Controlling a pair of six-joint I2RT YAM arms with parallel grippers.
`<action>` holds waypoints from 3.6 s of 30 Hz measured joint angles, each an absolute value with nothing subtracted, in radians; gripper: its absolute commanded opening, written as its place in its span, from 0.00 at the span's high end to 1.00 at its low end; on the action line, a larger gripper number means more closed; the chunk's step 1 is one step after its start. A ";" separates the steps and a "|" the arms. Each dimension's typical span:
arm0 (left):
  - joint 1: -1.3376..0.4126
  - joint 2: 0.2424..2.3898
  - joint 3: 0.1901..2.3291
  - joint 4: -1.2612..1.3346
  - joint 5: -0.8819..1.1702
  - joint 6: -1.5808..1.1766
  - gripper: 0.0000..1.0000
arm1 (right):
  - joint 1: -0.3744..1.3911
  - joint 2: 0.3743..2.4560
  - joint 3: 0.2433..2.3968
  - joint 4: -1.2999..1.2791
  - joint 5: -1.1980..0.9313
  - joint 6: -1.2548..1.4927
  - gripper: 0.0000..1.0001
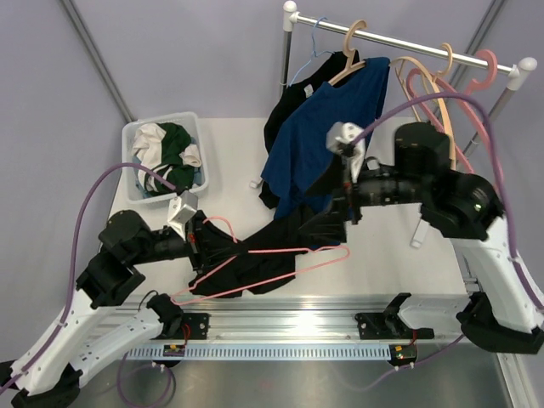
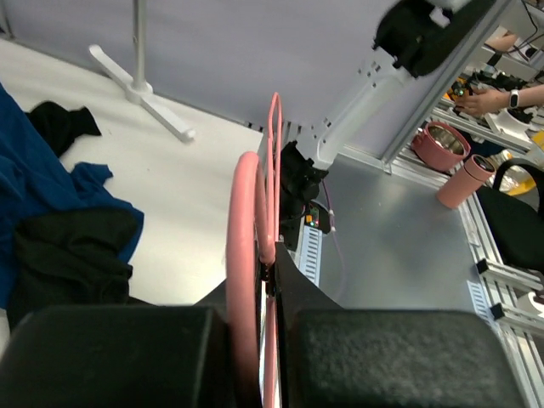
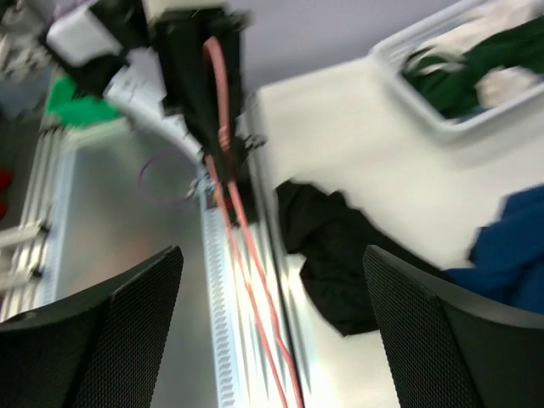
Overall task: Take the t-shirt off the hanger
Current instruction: Place the hanger at the clothesline.
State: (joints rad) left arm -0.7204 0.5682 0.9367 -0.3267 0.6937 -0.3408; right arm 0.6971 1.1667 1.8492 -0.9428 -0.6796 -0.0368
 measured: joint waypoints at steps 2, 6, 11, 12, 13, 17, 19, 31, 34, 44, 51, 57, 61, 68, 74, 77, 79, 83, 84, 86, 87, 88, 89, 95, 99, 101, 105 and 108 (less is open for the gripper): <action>-0.720 0.589 0.933 -0.325 0.712 -0.341 1.00 | 0.788 1.221 1.853 -0.986 -0.677 -0.081 0.06; -0.720 0.612 0.933 -0.302 0.749 -0.342 1.00 | 0.845 1.257 1.761 -0.998 -0.675 -0.130 0.12; -0.721 0.624 0.924 -0.260 0.770 -0.347 1.00 | 0.930 1.257 1.704 -1.009 -0.645 -0.159 0.23; -0.721 0.625 0.921 -0.253 0.773 -0.349 1.00 | 0.943 1.257 1.702 -1.009 -0.644 -0.162 0.26; -0.721 0.626 0.918 -0.249 0.775 -0.350 1.00 | 0.951 1.256 1.698 -1.007 -0.641 -0.163 0.27; -0.721 0.633 0.907 -0.223 0.779 -0.360 1.00 | 0.970 1.244 1.650 -0.987 -0.637 -0.162 0.30; -0.721 0.641 0.907 -0.212 0.781 -0.368 1.00 | 0.983 1.243 1.621 -0.973 -0.627 -0.162 0.32; -0.718 0.678 0.894 -0.130 0.781 -0.398 1.00 | 1.015 1.193 1.456 -0.876 -0.573 -0.146 1.00; -0.730 0.693 0.894 -0.087 0.789 -0.402 1.00 | 1.017 1.141 1.420 -0.841 -0.562 -0.128 1.00; -0.724 0.692 0.905 -0.076 0.779 -0.437 0.09 | 1.017 0.954 1.367 -0.796 -0.508 0.010 1.00; -0.724 0.756 1.058 -0.209 0.672 -0.420 0.01 | 1.018 0.844 1.310 -0.815 -0.346 0.092 1.00; -0.724 0.717 1.140 -0.351 0.429 -0.382 0.01 | 1.018 0.822 1.308 -0.962 -0.047 0.214 1.00; -0.724 0.660 1.135 -0.390 0.286 -0.386 0.01 | 1.017 0.793 1.308 -1.077 0.147 0.309 1.00; -0.724 0.622 1.084 -0.419 0.146 -0.431 0.01 | 1.017 0.775 1.364 -1.272 0.392 0.454 1.00; -0.724 0.649 1.077 -0.474 0.129 -0.455 0.01 | 1.017 0.810 1.473 -1.334 0.544 0.524 1.00; -0.724 0.652 1.067 -0.488 0.100 -0.485 0.01 | 1.017 0.850 1.532 -1.332 0.626 0.546 1.00; -0.724 0.650 1.062 -0.490 0.074 -0.505 0.01 | 1.017 0.897 1.580 -1.328 0.683 0.555 1.00; -0.724 0.641 1.052 -0.502 0.044 -0.522 0.01 | 1.017 1.045 1.674 -1.295 0.778 0.568 1.00; -0.724 0.641 1.052 -0.507 0.036 -0.522 0.01 | 1.017 1.079 1.695 -1.288 0.795 0.571 1.00; -0.724 0.638 1.052 -0.514 0.019 -0.522 0.01 | 1.017 1.150 1.739 -1.273 0.828 0.574 1.00; -0.724 0.637 1.052 -0.522 0.012 -0.522 0.01 | 1.017 1.187 1.760 -1.261 0.845 0.575 1.00; -0.724 0.636 1.052 -0.528 0.007 -0.522 0.01 | 1.015 1.213 1.771 -1.242 0.856 0.575 1.00; -0.724 0.636 1.052 -0.532 0.003 -0.522 0.01 | 1.010 1.235 1.779 -1.221 0.861 0.575 1.00; -0.724 0.632 1.052 -0.545 -0.005 -0.524 0.01 | 0.933 1.303 1.823 -1.148 0.880 0.581 1.00; -0.724 0.622 1.052 -0.546 -0.005 -0.524 0.01 | 0.839 1.322 1.871 -1.134 0.882 0.585 1.00; -0.724 0.617 1.052 -0.546 -0.005 -0.524 0.01 | 0.806 1.323 1.882 -1.123 0.883 0.581 1.00; -0.724 0.607 1.052 -0.552 -0.008 -0.524 0.01 | 0.774 1.324 1.896 -1.096 0.880 0.565 1.00; -0.724 0.604 1.052 -0.554 -0.008 -0.524 0.01 | 0.740 1.345 1.928 -1.085 0.875 0.546 1.00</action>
